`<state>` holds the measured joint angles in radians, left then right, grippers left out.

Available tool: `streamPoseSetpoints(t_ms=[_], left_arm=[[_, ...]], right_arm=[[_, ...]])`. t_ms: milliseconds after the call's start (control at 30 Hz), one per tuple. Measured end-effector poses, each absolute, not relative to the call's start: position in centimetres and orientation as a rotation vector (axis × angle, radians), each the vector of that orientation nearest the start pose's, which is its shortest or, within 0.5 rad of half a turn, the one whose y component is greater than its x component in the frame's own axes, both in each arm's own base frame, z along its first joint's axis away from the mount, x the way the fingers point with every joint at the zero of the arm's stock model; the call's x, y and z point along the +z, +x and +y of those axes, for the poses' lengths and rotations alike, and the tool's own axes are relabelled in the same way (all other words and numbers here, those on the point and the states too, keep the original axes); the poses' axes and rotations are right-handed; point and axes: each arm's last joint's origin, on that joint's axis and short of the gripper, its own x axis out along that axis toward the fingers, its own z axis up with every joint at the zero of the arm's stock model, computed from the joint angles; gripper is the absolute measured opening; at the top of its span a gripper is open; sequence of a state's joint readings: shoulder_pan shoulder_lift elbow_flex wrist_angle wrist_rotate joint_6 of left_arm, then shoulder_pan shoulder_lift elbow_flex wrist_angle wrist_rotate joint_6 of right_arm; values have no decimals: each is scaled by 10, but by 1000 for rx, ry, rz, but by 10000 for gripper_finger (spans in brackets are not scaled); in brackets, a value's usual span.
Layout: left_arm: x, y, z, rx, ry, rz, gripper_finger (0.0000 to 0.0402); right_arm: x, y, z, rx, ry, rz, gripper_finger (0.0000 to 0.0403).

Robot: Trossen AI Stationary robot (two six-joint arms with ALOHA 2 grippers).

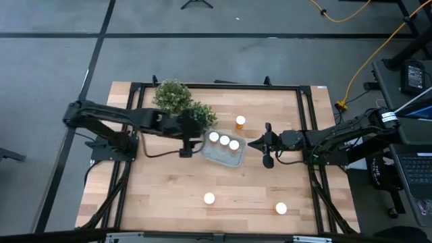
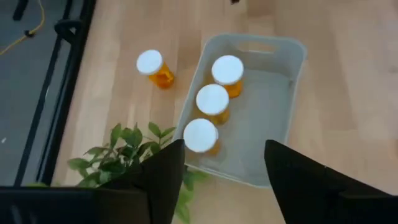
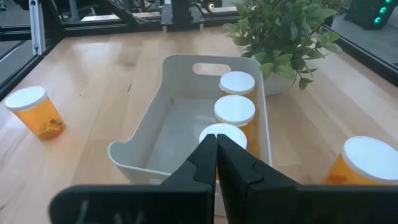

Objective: Pick and place pill bottles into a basket
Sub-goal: Put the orange pill bottle into the grey bin

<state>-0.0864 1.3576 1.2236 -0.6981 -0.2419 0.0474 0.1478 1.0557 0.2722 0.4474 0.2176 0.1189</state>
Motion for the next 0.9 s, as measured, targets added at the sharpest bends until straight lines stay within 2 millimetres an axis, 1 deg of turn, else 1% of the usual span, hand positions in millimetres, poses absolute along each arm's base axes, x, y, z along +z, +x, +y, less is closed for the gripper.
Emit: streamPoseSetpoints(t_ms=[100,200,433,567,733,800,900], left_arm=[[317,257,-19,118,177,807,194],[305,237,-22,124,129,769,171],[256,203,-29,104,94,573,103],[236,190,-29,89,79,515,65],[227,181,-27,91,81,493,24],[225,178,-25,95,117,495,9],[222,173,-19,121,150,477,3]], right_arm=[[171,195,23,-88,48,329,16],[171,195,23,-86,37,330,16],[168,194,23,-87,29,359,16],[169,194,22,-91,33,357,16],[176,192,11,-150,75,316,16],[177,189,4,-185,70,321,16],[179,183,-11,-247,15,348,18]])
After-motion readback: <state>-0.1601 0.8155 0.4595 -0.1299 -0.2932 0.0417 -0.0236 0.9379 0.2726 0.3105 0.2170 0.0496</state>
